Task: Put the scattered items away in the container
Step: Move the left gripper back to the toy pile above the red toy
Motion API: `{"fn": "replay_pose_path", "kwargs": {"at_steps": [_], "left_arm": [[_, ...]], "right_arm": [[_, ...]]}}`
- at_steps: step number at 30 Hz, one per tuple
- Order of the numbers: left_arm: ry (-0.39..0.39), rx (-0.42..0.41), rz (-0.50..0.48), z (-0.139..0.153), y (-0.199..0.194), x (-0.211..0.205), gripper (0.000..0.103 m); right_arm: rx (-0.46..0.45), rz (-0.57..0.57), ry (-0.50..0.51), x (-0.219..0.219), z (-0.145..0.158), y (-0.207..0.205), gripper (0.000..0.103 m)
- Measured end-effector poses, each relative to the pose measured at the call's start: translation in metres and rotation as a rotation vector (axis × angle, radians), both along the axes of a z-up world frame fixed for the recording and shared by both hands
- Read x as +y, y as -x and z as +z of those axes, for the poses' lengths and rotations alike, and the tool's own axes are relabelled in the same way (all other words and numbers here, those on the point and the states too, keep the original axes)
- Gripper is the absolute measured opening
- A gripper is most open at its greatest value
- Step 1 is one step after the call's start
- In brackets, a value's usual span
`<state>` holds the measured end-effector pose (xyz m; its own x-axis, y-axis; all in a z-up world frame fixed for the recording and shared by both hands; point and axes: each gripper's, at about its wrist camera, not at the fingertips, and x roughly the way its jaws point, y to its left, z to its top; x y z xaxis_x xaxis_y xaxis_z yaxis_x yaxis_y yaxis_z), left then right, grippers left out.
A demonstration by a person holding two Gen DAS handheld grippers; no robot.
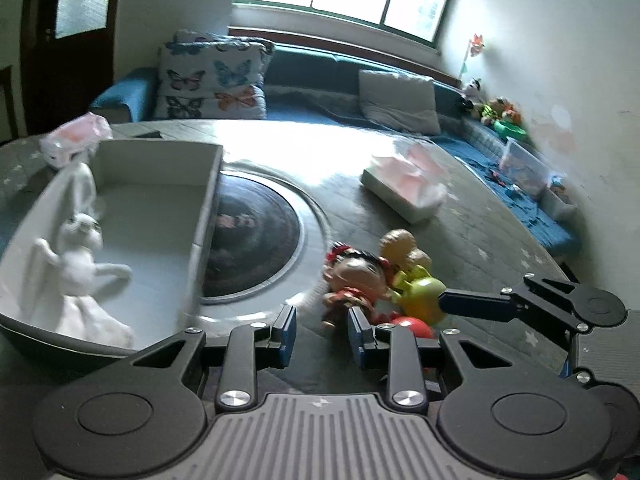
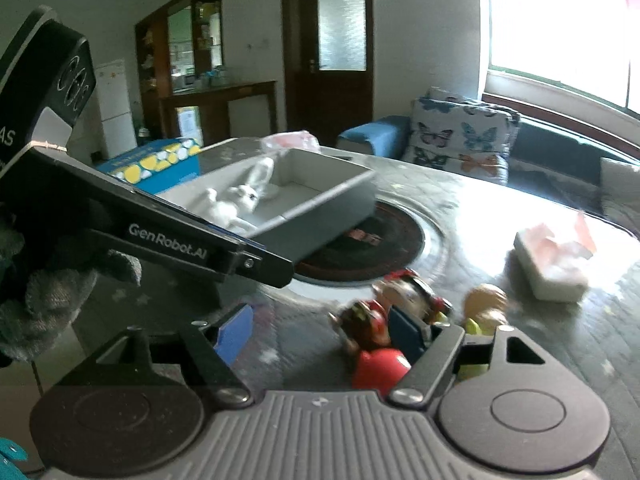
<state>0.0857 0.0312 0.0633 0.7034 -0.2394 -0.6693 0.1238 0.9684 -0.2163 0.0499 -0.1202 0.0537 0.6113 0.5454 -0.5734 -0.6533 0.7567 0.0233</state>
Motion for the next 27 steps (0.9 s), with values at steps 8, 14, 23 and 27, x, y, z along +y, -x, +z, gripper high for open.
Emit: {"fn": "replay_pose_path", "kwargs": {"at_steps": [8, 14, 23, 27], "left_arm": [[0.047, 0.038, -0.057, -0.016, -0.003, -0.019, 0.031], [0.078, 0.083, -0.085, -0.029, -0.006, -0.025, 0.031], [0.152, 0.131, -0.096, -0.042, -0.019, -0.035, 0.031], [0.175, 0.145, -0.085, -0.045, -0.025, -0.035, 0.031]], "right_arm": [[0.006, -0.068, 0.015, -0.028, -0.016, 0.007, 0.079], [0.053, -0.106, -0.003, -0.041, -0.032, 0.002, 0.079], [0.092, -0.112, -0.005, -0.042, -0.049, -0.007, 0.076], [0.11, -0.122, -0.018, -0.043, -0.054, -0.013, 0.074]]}}
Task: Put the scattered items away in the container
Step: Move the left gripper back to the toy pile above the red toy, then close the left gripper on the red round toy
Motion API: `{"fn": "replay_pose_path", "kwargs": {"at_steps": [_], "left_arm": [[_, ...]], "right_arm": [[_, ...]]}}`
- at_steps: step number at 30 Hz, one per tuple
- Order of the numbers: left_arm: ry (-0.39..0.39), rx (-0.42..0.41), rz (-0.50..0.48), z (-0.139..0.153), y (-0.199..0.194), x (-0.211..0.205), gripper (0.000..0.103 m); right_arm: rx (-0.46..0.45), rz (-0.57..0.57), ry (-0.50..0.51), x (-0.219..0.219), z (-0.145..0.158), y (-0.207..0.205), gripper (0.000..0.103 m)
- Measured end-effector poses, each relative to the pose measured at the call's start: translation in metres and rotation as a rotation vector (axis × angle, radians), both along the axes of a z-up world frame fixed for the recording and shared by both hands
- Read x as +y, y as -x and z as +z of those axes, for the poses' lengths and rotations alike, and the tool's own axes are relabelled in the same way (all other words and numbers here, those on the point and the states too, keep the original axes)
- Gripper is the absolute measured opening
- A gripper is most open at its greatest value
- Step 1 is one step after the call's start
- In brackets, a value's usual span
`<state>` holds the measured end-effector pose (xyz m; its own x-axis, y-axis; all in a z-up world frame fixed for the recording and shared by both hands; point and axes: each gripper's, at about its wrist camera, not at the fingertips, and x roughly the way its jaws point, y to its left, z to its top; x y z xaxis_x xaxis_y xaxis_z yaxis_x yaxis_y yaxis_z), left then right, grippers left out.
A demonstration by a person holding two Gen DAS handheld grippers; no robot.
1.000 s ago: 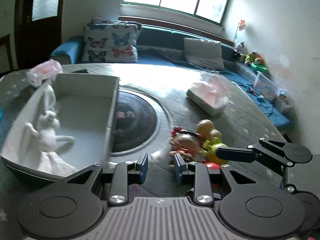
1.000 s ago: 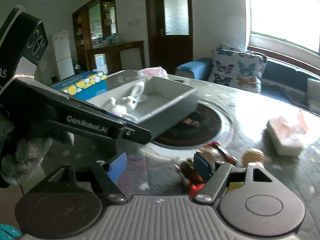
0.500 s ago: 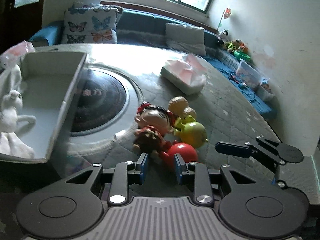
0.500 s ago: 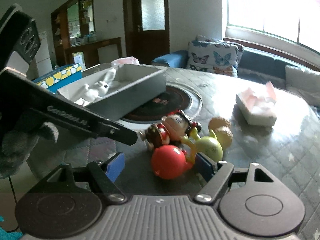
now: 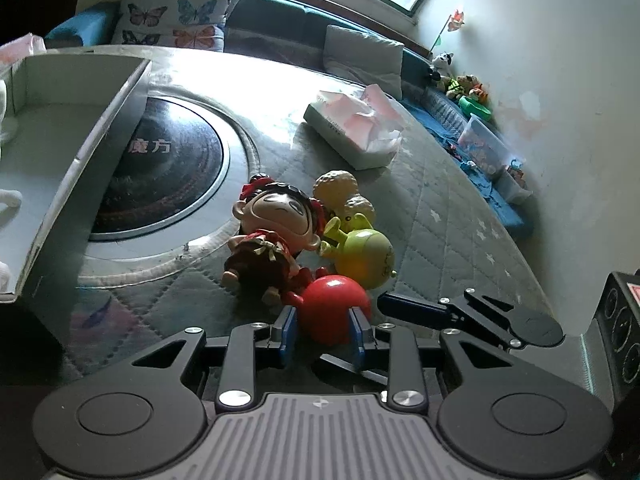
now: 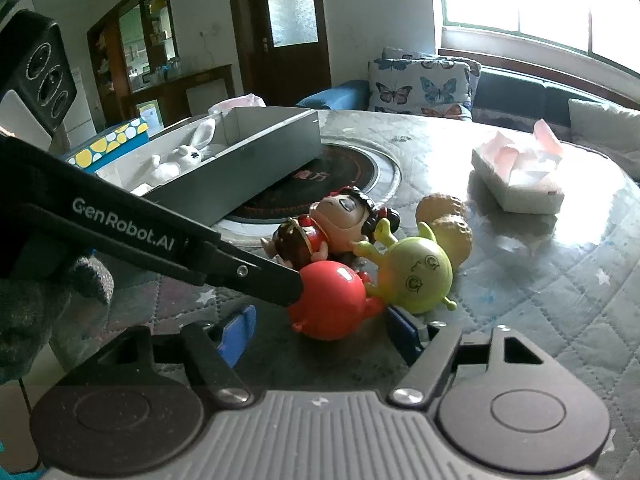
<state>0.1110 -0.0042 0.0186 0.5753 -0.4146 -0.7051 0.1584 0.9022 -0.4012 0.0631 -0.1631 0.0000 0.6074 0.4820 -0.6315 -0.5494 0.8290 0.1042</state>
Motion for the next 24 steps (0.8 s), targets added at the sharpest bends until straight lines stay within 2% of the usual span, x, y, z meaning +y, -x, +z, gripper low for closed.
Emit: {"fn": "replay_pose_path", "kwargs": {"at_steps": [6, 8, 11, 18, 24], "left_arm": [[0.043, 0.017, 0.002, -0.003, -0.007, 0.001, 0.031], [0.055, 0.021, -0.001, -0.003, -0.008, 0.002, 0.031], [0.078, 0.035, -0.007, -0.005, -0.011, 0.004, 0.032], [0.085, 0.047, -0.002, -0.006, -0.016, 0.001, 0.034], [0.094, 0.055, -0.001, -0.006, -0.018, 0.001, 0.035]], "right_arm": [[0.021, -0.011, -0.018, -0.002, -0.006, -0.009, 0.073], [0.031, -0.009, -0.031, -0.002, -0.007, -0.012, 0.069], [0.031, -0.01, -0.039, -0.001, -0.008, -0.013, 0.069], [0.036, -0.031, -0.053, -0.002, -0.009, -0.016, 0.067], [0.053, -0.055, -0.076, -0.007, -0.008, -0.019, 0.051]]}}
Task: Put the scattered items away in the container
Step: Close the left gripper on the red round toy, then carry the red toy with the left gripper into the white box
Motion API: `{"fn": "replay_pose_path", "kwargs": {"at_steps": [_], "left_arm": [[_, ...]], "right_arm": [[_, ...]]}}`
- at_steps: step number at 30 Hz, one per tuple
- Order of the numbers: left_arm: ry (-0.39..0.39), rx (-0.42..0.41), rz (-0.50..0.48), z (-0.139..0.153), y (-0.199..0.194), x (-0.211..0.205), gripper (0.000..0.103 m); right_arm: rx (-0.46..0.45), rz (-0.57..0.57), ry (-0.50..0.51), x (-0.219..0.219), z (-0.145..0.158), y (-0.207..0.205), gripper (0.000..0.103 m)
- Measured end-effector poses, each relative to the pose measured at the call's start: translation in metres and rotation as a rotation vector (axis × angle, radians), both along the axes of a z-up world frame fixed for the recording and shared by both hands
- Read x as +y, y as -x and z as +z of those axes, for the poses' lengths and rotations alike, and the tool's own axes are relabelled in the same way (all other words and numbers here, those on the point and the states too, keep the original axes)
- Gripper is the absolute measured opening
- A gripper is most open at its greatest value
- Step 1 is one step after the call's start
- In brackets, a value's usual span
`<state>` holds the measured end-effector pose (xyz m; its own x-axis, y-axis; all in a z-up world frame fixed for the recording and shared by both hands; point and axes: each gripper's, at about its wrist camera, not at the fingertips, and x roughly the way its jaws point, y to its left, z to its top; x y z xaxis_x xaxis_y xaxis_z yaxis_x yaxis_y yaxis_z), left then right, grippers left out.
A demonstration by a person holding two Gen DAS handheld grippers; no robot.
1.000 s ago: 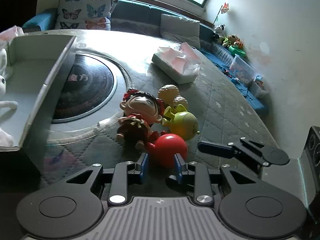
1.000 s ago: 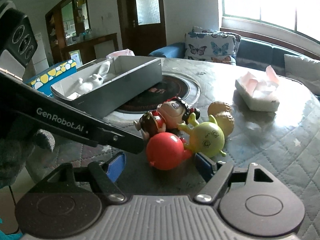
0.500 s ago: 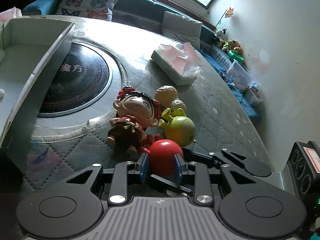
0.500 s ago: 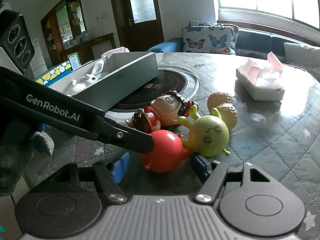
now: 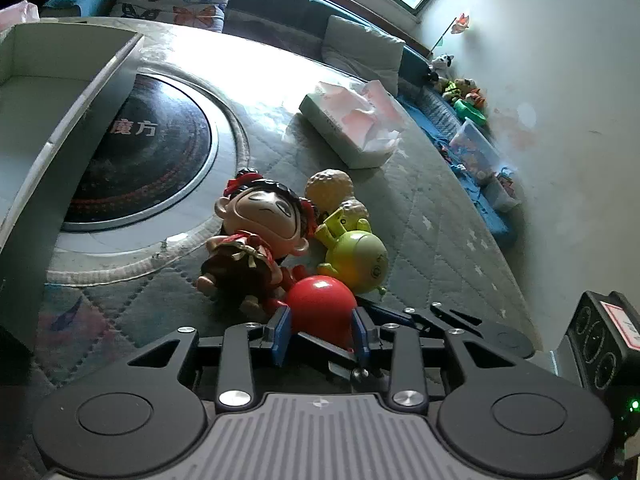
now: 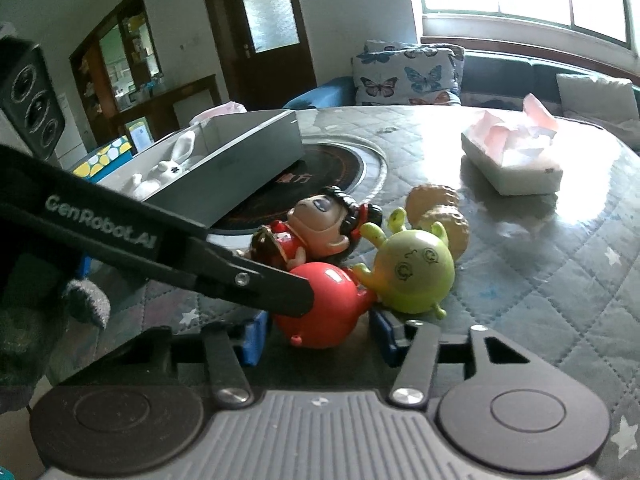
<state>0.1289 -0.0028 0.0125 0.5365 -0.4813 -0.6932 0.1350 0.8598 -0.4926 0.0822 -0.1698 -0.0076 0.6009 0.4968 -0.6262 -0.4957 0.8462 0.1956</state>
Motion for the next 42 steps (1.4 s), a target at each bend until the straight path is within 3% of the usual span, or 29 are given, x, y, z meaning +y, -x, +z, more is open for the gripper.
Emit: {"fn": "replay_pose_path", "kwargs": {"at_steps": [1, 17, 26, 36, 42], "left_arm": [[0.006, 0.004, 0.006, -0.001, -0.001, 0.001, 0.035], [0.037, 0.012, 0.03, -0.002, -0.005, 0.004, 0.039], [0.064, 0.034, 0.053, -0.006, -0.008, 0.008, 0.04], [0.065, -0.007, 0.013, -0.004, -0.002, 0.007, 0.037], [0.077, -0.068, 0.01, 0.014, 0.015, 0.014, 0.036]], "right_arm": [[0.009, -0.003, -0.014, -0.002, 0.0, -0.002, 0.047], [0.022, 0.0, -0.022, -0.008, 0.0, 0.004, 0.044], [0.05, -0.023, -0.073, -0.013, 0.001, -0.001, 0.048], [0.04, -0.043, -0.065, -0.011, 0.002, 0.001, 0.045], [-0.013, -0.027, -0.046, -0.008, 0.018, 0.013, 0.045]]}}
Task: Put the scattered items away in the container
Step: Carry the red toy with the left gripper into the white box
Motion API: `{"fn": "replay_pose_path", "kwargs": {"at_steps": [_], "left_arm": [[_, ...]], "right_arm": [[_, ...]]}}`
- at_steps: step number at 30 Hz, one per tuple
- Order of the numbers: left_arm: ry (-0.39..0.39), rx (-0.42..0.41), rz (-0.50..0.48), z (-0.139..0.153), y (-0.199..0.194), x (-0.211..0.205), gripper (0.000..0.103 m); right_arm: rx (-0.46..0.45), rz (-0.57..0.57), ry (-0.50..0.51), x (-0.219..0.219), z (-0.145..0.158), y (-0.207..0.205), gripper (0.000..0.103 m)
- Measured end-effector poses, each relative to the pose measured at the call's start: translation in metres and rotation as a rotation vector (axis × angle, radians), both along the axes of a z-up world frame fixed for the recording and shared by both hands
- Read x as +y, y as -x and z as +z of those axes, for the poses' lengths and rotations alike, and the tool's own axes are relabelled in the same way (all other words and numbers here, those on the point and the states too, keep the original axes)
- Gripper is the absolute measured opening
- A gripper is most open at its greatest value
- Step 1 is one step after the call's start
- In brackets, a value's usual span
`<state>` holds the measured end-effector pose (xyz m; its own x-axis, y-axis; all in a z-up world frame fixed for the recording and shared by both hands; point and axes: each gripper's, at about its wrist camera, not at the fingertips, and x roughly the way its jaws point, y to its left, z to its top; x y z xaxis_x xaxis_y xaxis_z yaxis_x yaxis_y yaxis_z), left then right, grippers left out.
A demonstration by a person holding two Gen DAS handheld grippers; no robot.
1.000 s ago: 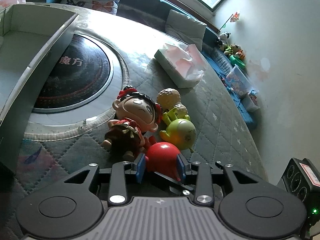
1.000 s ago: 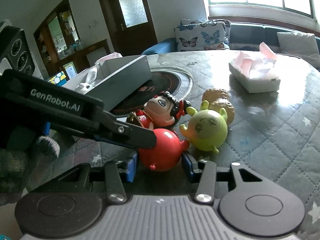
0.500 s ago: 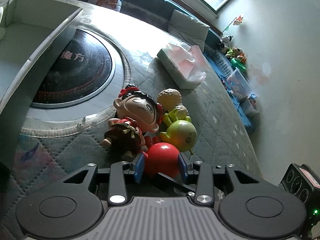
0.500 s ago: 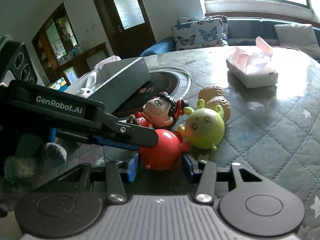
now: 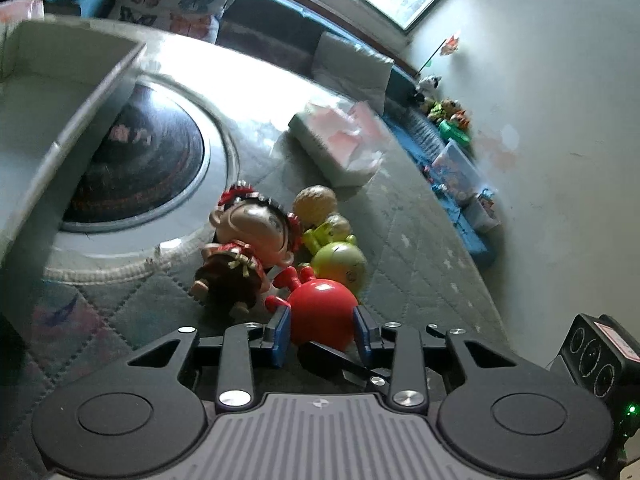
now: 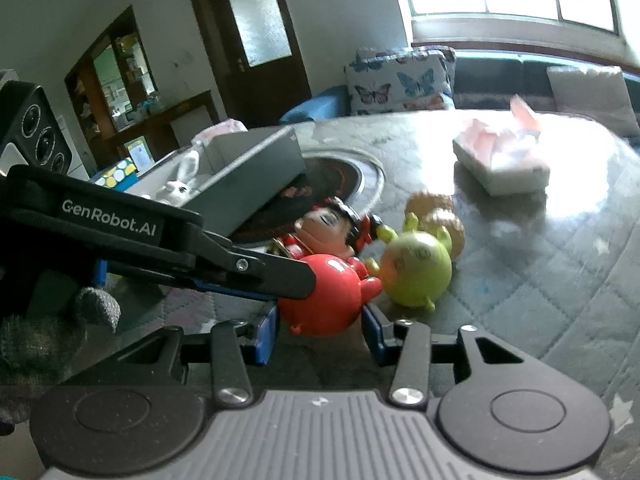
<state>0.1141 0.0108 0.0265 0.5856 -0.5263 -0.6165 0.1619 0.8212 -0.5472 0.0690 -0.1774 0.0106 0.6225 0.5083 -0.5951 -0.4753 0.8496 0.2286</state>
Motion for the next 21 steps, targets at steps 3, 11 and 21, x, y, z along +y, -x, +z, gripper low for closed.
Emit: {"fn": "replay_pose_path", "kwargs": {"at_steps": [3, 11, 21], "left_arm": [[-0.003, -0.053, 0.022, 0.019, 0.01, 0.011, 0.036], [-0.05, -0.152, 0.126, 0.057, 0.015, 0.062, 0.036], [-0.065, -0.131, 0.279, 0.061, -0.009, 0.146, 0.036]], "right_arm": [[-0.057, 0.022, 0.009, 0.01, 0.015, 0.005, 0.045], [-0.166, 0.136, 0.001, 0.062, 0.052, -0.012, 0.045], [-0.176, 0.284, 0.004, 0.158, 0.062, -0.067, 0.045]]}}
